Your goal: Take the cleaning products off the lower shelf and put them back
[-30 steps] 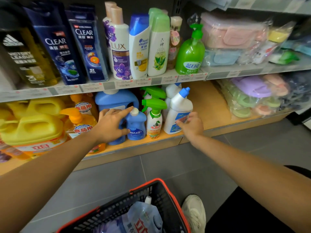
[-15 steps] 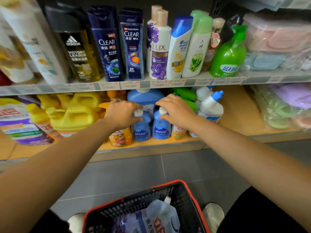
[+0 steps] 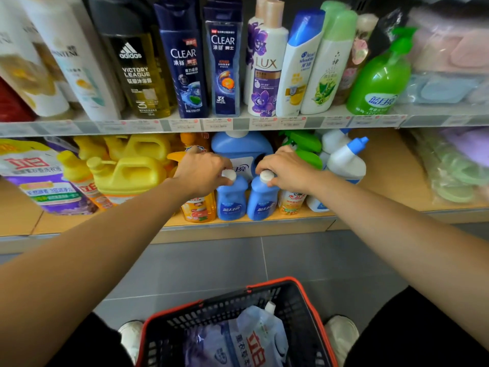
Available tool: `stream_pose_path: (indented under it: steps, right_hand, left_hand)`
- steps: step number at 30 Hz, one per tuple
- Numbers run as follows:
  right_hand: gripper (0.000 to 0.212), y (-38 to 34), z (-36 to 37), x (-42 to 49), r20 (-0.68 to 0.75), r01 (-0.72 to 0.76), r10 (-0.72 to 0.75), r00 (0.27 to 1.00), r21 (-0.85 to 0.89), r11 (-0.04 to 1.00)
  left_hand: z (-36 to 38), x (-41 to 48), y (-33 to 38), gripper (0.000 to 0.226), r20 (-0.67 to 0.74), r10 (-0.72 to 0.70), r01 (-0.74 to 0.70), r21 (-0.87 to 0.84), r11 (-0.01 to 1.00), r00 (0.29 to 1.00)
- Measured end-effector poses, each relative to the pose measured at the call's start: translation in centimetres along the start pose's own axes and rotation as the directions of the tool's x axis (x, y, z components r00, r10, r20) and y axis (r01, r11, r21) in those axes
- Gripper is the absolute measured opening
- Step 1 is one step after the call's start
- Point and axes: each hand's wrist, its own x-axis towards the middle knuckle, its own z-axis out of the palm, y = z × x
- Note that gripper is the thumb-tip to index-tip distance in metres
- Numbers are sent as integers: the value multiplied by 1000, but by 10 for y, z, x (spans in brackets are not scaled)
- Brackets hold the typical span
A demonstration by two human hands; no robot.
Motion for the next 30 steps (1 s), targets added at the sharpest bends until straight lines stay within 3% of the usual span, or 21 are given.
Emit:
stream_pose_path:
  steps: [8,11,16,19,22,25,30]
  right_hand:
    - [41,-4,3,2,-43,-8,4,999,-80,997]
    - [45,-11,3,7,-60,3,-10,998,-112,994]
    - [59,-45,6,21,-116,34,-21,993,116,993]
    - [36,-61,11,27,-105,15,-3,994,112,994]
    - [18,-64,14,31,-88,-54,70,994,172,984]
    - [18,-66,16,32,-92,-94,113,989,190,977]
    - [29,-67,22,31,-123,-114,140,983,199,973]
  left_hand:
    - [-11,-16,-4,42,-112,64,-69,-43,997,992]
    - [-23,-27,-20,46,-222,-14,-5,-82,997,975]
    - [-24,-46,-54,48,-75,-231,204,-263,943,970]
    - [-19,-49,-61,35,-9,-208,183,-434,882,978]
    - [-19,-50,-65,27,-7,-143,120,-500,858,990]
    - [-15,-51,-67,28,-18,-120,94,-522,848,993]
    - [-11,-51,-59,46,-37,-205,162,-480,862,978]
